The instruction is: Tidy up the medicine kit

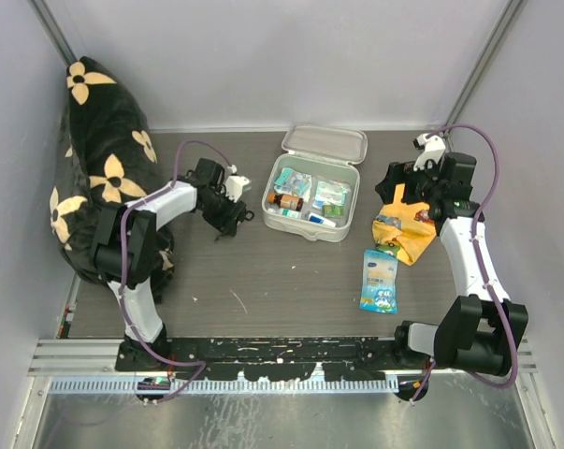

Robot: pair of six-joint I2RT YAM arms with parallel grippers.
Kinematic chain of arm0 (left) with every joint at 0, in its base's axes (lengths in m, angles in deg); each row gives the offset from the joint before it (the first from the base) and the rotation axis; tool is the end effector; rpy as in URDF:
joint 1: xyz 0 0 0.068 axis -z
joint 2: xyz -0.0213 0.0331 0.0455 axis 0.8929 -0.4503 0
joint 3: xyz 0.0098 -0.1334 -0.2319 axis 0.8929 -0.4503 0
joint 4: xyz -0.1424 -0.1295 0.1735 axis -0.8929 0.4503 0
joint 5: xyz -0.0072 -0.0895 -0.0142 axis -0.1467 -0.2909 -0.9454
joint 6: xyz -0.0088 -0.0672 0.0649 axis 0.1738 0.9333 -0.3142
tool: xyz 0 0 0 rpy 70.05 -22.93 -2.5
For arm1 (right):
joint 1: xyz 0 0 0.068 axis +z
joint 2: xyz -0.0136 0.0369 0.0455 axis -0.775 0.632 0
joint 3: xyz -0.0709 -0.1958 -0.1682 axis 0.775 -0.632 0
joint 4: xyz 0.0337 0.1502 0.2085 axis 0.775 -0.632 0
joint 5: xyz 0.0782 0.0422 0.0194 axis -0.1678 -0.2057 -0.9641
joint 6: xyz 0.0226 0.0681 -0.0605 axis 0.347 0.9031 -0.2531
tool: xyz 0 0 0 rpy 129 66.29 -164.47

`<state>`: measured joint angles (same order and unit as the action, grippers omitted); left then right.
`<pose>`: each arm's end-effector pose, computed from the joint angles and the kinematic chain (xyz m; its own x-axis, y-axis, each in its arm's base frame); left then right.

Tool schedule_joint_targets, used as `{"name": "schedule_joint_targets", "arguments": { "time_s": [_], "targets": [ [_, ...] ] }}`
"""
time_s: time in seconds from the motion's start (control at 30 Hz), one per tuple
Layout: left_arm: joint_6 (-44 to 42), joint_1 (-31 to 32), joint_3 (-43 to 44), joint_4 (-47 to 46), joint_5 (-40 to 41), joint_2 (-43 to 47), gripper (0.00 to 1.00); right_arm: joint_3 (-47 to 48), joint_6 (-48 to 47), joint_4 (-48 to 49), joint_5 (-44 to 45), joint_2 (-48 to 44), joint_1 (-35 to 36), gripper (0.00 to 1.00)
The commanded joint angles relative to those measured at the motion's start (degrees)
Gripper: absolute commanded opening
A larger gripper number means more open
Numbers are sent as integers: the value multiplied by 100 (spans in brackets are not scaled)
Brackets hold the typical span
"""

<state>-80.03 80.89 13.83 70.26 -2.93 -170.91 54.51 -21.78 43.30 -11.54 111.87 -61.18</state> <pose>0.3651 -0.1440 0.1294 -0.6869 0.5509 -0.4740 0.6756 0.7243 -0.1374 0.3181 -0.0165 0.2823 -0.4446 -0.0373 -0.8949 -0.3215 0.9392 0.1206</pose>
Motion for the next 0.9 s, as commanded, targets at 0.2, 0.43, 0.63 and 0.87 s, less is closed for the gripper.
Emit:
{"name": "schedule_joint_targets", "arguments": {
  "time_s": [0.2, 0.43, 0.63, 0.87],
  "targets": [
    [-278, 257, 132, 197, 452, -152, 48, 78, -76, 141, -170, 10, -27, 100],
    [-319, 327, -8, 201, 745, -155, 40, 82, -37, 136, -287, -23, -27, 100],
    [-401, 365, -210, 136, 947, -90, 33, 70, -15, 148, -288, -65, -29, 100],
    [-537, 424, -556, -32, 1311, -12, 24, 62, -3, 152, -318, -38, -27, 100]
  ]
}}
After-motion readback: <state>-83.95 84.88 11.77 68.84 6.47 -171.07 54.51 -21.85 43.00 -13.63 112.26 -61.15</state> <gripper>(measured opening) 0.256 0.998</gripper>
